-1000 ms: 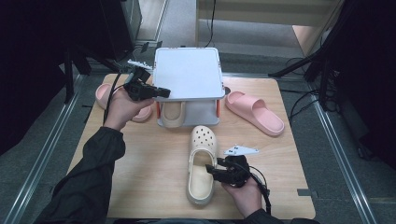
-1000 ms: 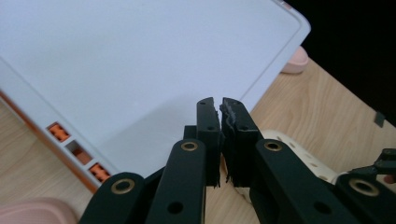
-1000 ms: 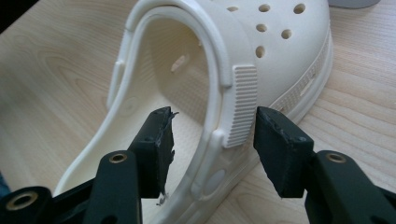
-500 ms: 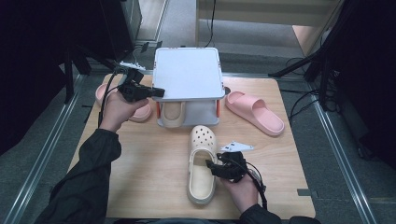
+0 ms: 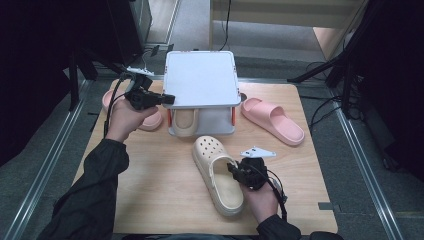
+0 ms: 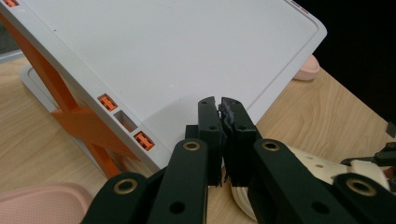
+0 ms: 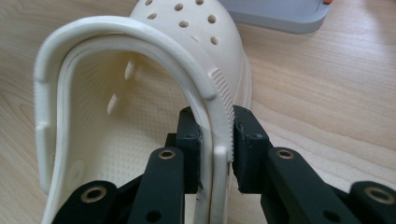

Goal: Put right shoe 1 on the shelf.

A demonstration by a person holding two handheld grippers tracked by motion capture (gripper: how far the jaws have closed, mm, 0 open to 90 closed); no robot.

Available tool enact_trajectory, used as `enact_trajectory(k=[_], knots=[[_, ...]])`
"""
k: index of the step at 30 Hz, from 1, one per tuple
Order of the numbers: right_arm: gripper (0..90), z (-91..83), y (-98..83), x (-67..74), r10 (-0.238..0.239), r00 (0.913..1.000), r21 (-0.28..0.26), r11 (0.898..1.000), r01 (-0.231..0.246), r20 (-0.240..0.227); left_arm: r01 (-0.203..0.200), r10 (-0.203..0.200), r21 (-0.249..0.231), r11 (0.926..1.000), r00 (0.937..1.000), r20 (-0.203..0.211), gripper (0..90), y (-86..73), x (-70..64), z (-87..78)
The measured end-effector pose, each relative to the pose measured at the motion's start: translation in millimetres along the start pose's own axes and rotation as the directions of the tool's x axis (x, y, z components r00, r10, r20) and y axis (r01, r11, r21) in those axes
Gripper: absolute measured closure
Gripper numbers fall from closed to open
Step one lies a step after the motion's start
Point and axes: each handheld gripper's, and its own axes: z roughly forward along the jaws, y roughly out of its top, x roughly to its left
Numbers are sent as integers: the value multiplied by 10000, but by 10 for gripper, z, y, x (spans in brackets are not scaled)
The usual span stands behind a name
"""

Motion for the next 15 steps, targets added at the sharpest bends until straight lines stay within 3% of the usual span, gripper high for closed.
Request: enact_trajectory(k=[6,15], knots=[[772,-60,142,-48,107,9999,-142,9998,-108,-80,77,-77,31,10000,9999,-85,873,7,-11,3],[772,-110,391,-136,333,9990,-360,9988,-322,312,-36,40,193,9998,9998,-206,879,32,-30,11]])
